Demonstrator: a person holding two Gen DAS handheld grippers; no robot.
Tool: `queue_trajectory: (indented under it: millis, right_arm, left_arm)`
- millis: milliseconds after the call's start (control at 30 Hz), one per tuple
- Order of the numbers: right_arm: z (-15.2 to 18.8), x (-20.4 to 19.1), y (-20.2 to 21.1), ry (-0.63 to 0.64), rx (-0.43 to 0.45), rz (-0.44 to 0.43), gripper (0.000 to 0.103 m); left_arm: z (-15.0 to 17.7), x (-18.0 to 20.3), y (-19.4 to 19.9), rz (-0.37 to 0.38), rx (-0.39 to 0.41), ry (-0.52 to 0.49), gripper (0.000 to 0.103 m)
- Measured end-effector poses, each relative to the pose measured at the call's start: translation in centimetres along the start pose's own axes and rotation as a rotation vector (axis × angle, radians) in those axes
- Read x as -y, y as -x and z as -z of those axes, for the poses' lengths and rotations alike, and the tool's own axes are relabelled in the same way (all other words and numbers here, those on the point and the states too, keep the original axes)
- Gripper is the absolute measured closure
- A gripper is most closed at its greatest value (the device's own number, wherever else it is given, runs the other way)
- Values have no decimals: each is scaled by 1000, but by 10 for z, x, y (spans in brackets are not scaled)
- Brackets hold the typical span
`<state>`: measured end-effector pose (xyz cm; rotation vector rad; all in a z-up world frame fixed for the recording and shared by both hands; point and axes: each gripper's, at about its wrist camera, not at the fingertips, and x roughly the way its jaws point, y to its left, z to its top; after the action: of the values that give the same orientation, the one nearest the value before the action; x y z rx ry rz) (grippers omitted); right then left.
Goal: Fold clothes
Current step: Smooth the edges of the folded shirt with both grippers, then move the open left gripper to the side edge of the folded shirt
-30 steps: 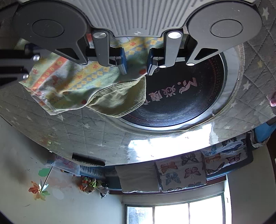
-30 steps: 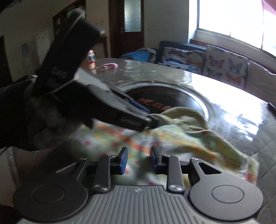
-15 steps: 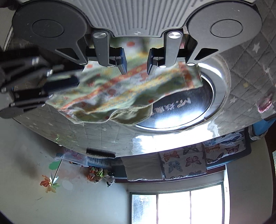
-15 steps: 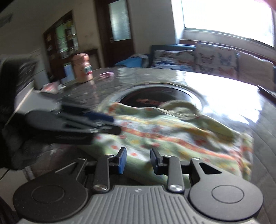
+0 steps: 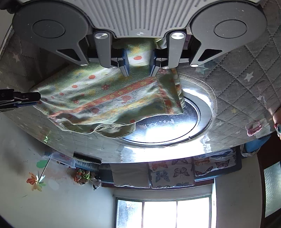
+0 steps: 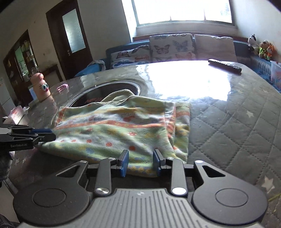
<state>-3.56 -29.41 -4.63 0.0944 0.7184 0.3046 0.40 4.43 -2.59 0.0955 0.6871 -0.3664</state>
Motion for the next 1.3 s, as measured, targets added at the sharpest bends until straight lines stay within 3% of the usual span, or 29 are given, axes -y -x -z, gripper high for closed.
queue_trajectory:
  millis: [200, 467, 800, 967, 1033, 1167, 1300]
  right_arm:
    - [-17, -9, -8, 38, 29, -29, 72]
    - [-27, -6, -30, 33, -1, -15, 69]
    - [-62, 6, -50, 35, 22, 4, 69]
    - [-73, 8, -77, 39, -5, 18, 70]
    - [-74, 12, -87, 30, -28, 41, 75]
    - [-79, 12, -89, 43, -11, 59, 77]
    - [-83, 2, -85, 62, 0, 16, 76]
  left_arm:
    - [-20, -5, -6, -8, 24, 6, 75]
    - [-32, -29, -38, -73, -24, 44, 76]
    - [-54, -25, -41, -50, 13, 35, 75]
    - [-59, -22, -59, -51, -14, 15, 75]
    - [-58, -25, -66, -59, -30, 18, 75]
    - [-58, -29, -69, -67, -40, 25, 75]
    - [-63, -23, -63, -43, -20, 22, 74]
